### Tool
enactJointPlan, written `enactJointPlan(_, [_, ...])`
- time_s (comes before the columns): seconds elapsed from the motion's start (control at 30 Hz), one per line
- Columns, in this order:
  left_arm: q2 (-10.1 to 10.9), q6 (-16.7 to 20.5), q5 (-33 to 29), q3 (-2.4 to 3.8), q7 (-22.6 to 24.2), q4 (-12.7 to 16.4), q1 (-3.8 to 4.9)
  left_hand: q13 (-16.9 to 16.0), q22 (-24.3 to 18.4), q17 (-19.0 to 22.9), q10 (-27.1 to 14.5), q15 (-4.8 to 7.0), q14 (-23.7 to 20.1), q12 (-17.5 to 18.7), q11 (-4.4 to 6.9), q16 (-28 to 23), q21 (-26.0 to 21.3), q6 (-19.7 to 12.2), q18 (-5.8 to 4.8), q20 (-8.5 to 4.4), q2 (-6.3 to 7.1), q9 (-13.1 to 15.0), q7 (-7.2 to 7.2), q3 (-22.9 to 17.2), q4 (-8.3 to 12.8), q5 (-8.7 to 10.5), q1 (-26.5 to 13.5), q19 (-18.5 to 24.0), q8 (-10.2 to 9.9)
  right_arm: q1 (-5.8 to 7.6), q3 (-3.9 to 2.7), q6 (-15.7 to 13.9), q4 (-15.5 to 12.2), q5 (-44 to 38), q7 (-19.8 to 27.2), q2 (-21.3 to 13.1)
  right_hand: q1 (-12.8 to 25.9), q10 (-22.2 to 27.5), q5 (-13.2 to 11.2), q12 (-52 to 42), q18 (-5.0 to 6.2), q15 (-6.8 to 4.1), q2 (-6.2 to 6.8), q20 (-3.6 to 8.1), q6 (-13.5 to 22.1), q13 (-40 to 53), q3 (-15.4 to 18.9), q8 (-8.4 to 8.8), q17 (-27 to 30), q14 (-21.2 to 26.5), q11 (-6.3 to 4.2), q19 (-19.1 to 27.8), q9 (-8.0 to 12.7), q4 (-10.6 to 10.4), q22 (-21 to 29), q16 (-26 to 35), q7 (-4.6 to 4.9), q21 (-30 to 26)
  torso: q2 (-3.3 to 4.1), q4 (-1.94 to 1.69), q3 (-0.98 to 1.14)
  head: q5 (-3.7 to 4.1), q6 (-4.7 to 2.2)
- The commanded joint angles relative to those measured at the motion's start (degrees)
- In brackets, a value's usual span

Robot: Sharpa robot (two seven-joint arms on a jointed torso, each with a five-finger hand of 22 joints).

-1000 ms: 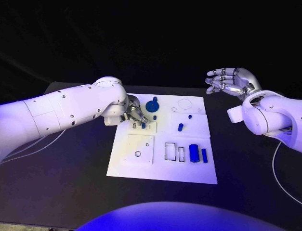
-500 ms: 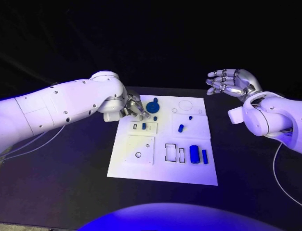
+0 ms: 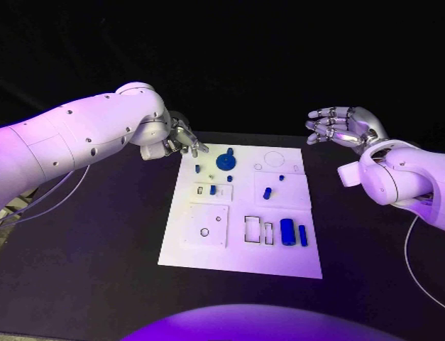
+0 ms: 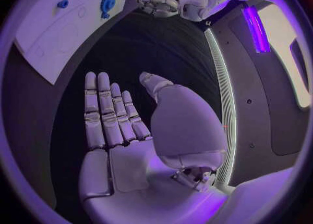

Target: Assemble the parts on the task board

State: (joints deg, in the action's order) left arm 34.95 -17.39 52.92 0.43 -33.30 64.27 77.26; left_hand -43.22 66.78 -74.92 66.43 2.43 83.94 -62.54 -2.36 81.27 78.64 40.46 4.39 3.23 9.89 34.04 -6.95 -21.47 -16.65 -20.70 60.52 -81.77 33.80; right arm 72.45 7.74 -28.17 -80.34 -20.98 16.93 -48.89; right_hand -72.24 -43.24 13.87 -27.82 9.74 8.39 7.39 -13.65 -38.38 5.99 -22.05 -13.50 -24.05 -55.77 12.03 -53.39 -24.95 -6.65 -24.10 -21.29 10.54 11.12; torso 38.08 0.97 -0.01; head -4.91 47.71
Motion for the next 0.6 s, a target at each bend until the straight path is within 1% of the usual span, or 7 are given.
enactJointPlan(0.03, [-0.83,-1.84,0.89,-0.2,2.66,-1.41,0.13,0.43,-0.44,-2.61,-0.53,-0.54,2.46,0.45,0.12,-0.34,-0.53,0.47,0.19,0.21,0.04,-0.19,-0.02,0.48,0.06,0.14,0.88,0.54,-0.11,-0.02,-0.02,0.73,0.13,0.03,0.11,0.04,0.65,0.35,0.12,-0.34,0.38,-0.02,-0.13,-0.33,0.37,-0.06,0.3,-0.39,0.09,0.37,0.04,0.21,0.09,0.06,0.07,0.27,5.45,-0.39,0.01,-0.15,-0.03,0.35,-0.1])
enactJointPlan(0.17, [-1.7,-2.76,2.83,-0.72,3.21,-2.81,0.12,0.47,-0.45,-2.63,-0.54,-0.52,2.45,0.45,0.18,-0.32,-0.56,1.07,0.2,0.25,0.0,-0.29,0.08,0.7,-0.01,0.16,1.03,0.56,0.13,-0.02,-0.02,0.75,0.21,0.03,0.12,0.06,0.65,0.35,0.12,-0.34,0.38,-0.02,-0.13,-0.33,0.37,-0.06,0.3,-0.39,0.09,0.37,0.04,0.21,0.09,0.06,0.07,0.27,5.45,-0.39,0.11,-0.14,-0.11,0.15,-0.22])
enactJointPlan(0.2, [-1.97,-3.05,3.15,-0.88,3.32,-3.22,0.1,0.49,-0.37,-2.62,-0.54,-0.5,2.44,0.45,0.2,-0.33,-0.53,1.25,0.19,0.26,-0.06,-0.31,0.12,0.77,-0.04,0.17,1.01,0.54,0.22,-0.02,-0.02,0.76,0.21,0.03,0.13,0.08,0.65,0.35,0.12,-0.34,0.38,-0.02,-0.13,-0.33,0.37,-0.06,0.3,-0.39,0.09,0.37,0.04,0.21,0.09,0.06,0.07,0.27,5.45,-0.39,0.1,-0.03,-0.12,-0.1,-0.19])
enactJointPlan(0.33, [-2.86,-4.05,3.78,-1.36,3.54,-4.56,-0.05,0.14,-0.27,-2.71,-0.26,-0.44,2.46,0.15,0.29,-0.26,-0.49,1.98,0.18,0.24,-0.34,-0.36,0.22,1.0,-0.08,0.18,0.95,0.5,0.61,-0.02,-0.02,0.81,0.24,0.02,0.13,0.13,0.68,0.36,0.18,-0.38,0.39,-0.01,-0.17,-0.34,0.39,-0.09,0.34,-0.41,0.1,0.38,0.05,0.2,0.1,0.03,0.13,0.3,5.46,-0.43,0.14,0.13,-0.09,-0.31,0.11])
enactJointPlan(0.53, [-4.05,-4.96,4.43,-1.85,3.63,-6.41,-0.29,-0.52,0.17,-2.86,0.3,-0.32,2.52,-0.46,0.45,-0.14,-0.27,2.63,0.1,0.17,-0.71,-0.48,0.43,1.61,-0.14,0.59,0.26,0.32,1.07,-0.03,-0.02,0.84,0.35,0.0,0.12,0.16,0.68,0.36,0.18,-0.38,0.39,-0.01,-0.17,-0.34,0.39,-0.09,0.34,-0.41,0.1,0.38,0.05,0.2,0.1,0.03,0.13,0.3,5.46,-0.43,0.07,0.04,-0.06,-0.38,0.32])
enactJointPlan(0.57, [-4.12,-5.01,4.46,-1.88,3.63,-6.52,-0.31,-0.52,0.17,-2.86,0.3,-0.32,2.52,-0.46,0.45,-0.14,-0.27,2.63,0.1,0.17,-0.71,-0.48,0.43,1.61,-0.14,0.59,0.26,0.32,1.07,-0.03,-0.02,0.85,0.35,0.0,0.12,0.16,0.68,0.36,0.18,-0.38,0.39,-0.01,-0.17,-0.34,0.39,-0.09,0.34,-0.41,0.1,0.38,0.05,0.2,0.1,0.03,0.13,0.3,5.46,-0.43,0.1,0.03,-0.09,-0.44,0.32])
enactJointPlan(0.6, [-4.26,-5.1,4.52,-1.93,3.63,-6.75,-0.34,-0.53,0.19,-2.85,0.32,-0.3,2.52,-0.48,0.47,-0.14,-0.26,2.7,0.1,0.16,-0.77,-0.47,0.45,1.63,-0.14,0.59,0.24,0.31,1.12,-0.03,-0.02,0.85,0.36,0.0,0.12,0.16,0.68,0.36,0.18,-0.38,0.39,-0.01,-0.17,-0.34,0.39,-0.09,0.34,-0.41,0.1,0.38,0.05,0.2,0.1,0.03,0.13,0.3,5.46,-0.43,0.1,0.01,-0.05,-0.45,0.33])
